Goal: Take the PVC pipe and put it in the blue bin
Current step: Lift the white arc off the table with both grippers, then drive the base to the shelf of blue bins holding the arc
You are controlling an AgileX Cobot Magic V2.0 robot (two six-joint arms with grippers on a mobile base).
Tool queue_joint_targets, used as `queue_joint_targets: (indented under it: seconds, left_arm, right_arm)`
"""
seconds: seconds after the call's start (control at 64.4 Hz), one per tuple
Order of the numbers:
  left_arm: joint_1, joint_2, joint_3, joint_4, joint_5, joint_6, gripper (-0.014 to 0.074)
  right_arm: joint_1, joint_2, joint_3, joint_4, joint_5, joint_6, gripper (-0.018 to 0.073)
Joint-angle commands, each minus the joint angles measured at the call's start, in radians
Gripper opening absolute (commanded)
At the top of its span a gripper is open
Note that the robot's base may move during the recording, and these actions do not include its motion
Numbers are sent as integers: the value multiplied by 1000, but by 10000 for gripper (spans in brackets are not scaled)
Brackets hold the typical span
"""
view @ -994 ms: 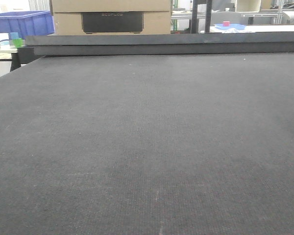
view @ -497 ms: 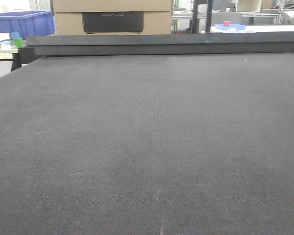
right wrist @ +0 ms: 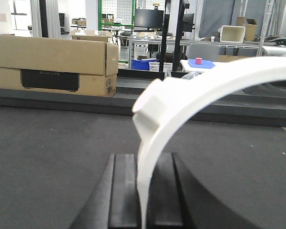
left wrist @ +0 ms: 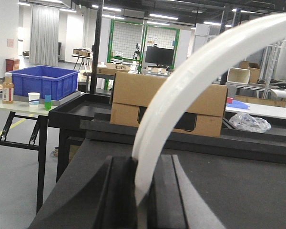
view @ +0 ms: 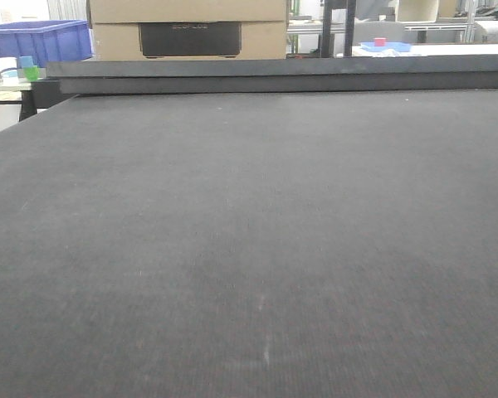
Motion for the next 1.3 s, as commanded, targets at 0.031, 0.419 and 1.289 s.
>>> queue_joint_targets:
  seconds: [0.031, 0.419, 1.289]
  left_arm:
    - [-6, -6, 0, -3, -34, -6, -111]
    - [-6, -6, 0, -3, -34, -6, -111]
    - [-6, -6, 0, -3, -34, -6, -111]
  right_arm:
    - [-5, -4, -1, -9, -26, -5, -168]
    - [-5, -4, -1, -9, -26, -5, -168]
    - [-5, -4, -1, -9, -26, -5, -168]
